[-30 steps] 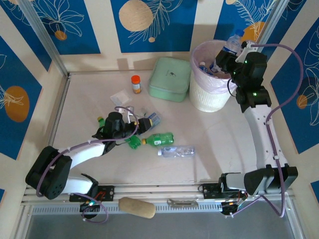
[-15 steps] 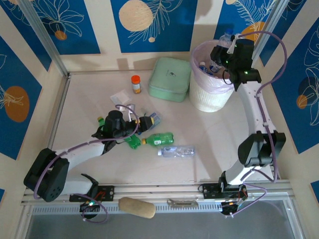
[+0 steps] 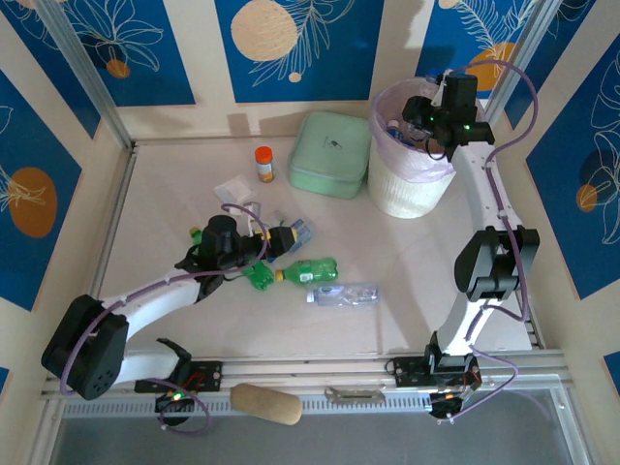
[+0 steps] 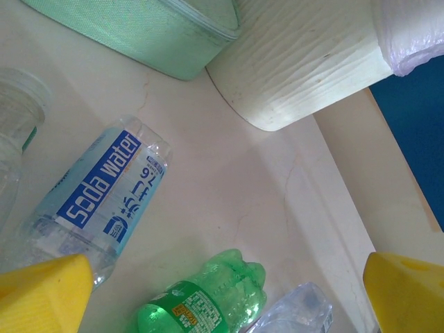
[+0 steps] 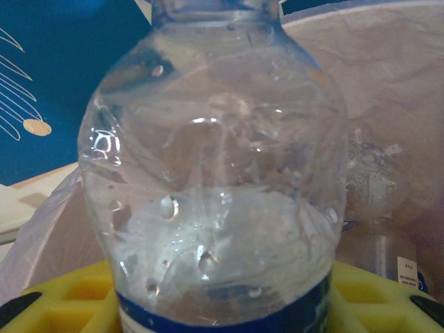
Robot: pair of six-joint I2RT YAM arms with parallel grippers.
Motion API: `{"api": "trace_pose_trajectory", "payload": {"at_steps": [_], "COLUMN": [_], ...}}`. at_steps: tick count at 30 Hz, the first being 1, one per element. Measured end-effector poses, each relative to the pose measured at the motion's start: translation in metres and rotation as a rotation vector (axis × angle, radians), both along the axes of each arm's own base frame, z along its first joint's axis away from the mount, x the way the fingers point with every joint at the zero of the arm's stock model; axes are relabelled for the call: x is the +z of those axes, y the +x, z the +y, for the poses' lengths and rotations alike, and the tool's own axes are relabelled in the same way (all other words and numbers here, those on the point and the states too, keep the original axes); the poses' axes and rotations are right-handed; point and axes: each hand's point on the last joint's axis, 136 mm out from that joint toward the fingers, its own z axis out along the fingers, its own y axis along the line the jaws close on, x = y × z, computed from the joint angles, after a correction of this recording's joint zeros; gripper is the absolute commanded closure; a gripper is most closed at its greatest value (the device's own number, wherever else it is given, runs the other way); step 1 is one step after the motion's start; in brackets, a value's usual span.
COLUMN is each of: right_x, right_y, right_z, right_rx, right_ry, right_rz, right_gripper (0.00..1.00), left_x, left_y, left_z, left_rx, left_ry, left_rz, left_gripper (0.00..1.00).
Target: Put the plastic bottles in the bin
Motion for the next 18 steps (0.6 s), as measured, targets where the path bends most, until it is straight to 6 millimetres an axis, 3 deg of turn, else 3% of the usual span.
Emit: {"api": "trace_pose_trajectory", "payload": {"at_steps": [4,7,9,18], "right_x": [0.0000,0.0000,-0.0001,-0.0001], "right_y": [0.0000,0.0000,-0.0001,-0.0001], "right_z": [0.0000,0.0001,0.0003,0.0005], "right_rx": [0.000,0.001,0.001,-0.001], "right_ry": [0.000,-0.001,0.002,0.007], "right_rz": [0.000,0.000,0.001,0.001], "right_gripper": [0.43,0.20,0.09,0.06], "left_x": [-0.0003,-0.0003,-0.0003,-0.0003], "left_y": [0.0000,-0.0001,0.0000,0.0000], "left_z": [0.0001,0.0001,0.0001,0.0001], "left_rx": [0.000,0.000,0.000,0.000], "left_ry": [0.001,0.001,0.001,0.001], "left_rz": [0.001,0.001,0.001,0.001], "left_gripper": [0.00,0.00,0.00,0.00]}}
